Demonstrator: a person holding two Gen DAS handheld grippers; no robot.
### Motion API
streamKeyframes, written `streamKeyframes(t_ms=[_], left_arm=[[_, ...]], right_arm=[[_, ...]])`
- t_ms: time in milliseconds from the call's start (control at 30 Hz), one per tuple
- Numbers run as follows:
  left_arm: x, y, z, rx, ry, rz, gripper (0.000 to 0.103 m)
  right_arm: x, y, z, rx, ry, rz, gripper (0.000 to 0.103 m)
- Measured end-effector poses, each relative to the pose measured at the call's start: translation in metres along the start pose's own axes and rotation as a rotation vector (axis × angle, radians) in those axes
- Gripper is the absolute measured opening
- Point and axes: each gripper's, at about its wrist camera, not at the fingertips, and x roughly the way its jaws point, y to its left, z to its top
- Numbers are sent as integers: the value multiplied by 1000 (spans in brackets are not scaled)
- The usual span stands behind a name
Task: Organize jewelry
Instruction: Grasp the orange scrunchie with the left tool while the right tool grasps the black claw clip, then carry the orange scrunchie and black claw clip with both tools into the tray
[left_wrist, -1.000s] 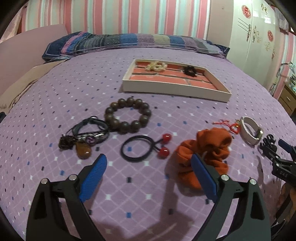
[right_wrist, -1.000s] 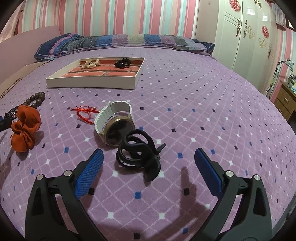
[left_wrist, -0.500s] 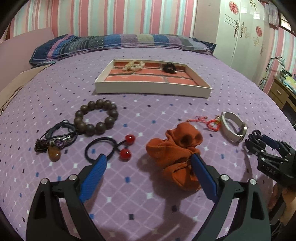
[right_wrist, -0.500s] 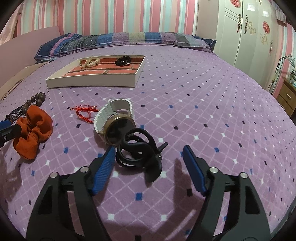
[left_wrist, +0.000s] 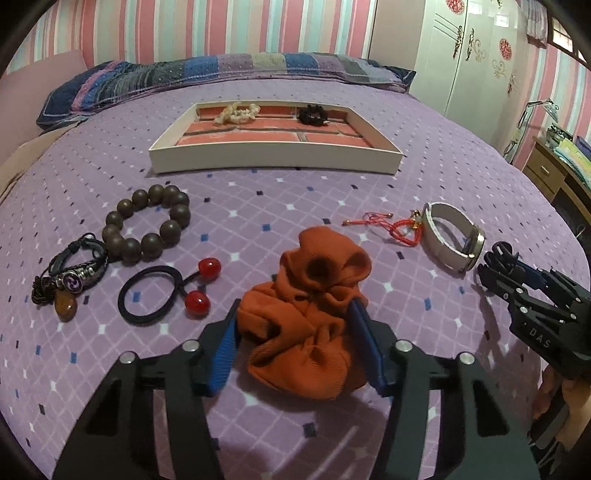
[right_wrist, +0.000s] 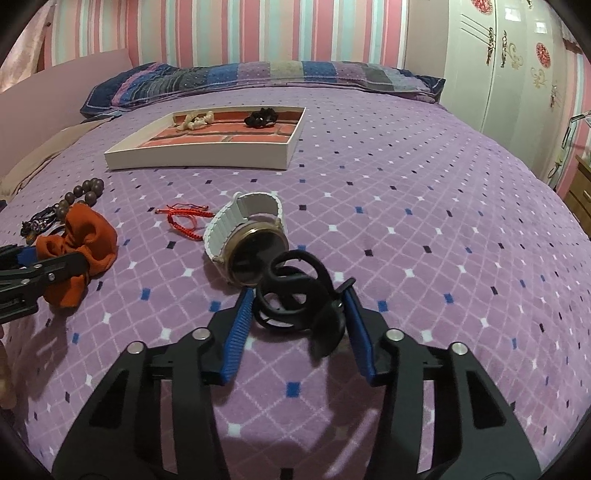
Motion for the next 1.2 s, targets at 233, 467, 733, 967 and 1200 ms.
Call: streamKeyframes(t_ms=[233,467,733,967,1200], left_arm=[[1,3,-2,-10,-13,-12,44],[-2,3,-4,-31,-28,-9,35],[-5,3,-4,-34,-35,11,27],[-12,4,-1,-42,-56,23,22],[-21,5,9,-42,-85,23,21]], right_arm=[[-1,0,-1,8,-11,-5,48],[-5,-2,-1,26,-32,-32,48],[-8,-1,-1,22,-46,-56,48],[-14,3,4,24,-62,-46,48],[-16,8,12,23,-69,-27,48]])
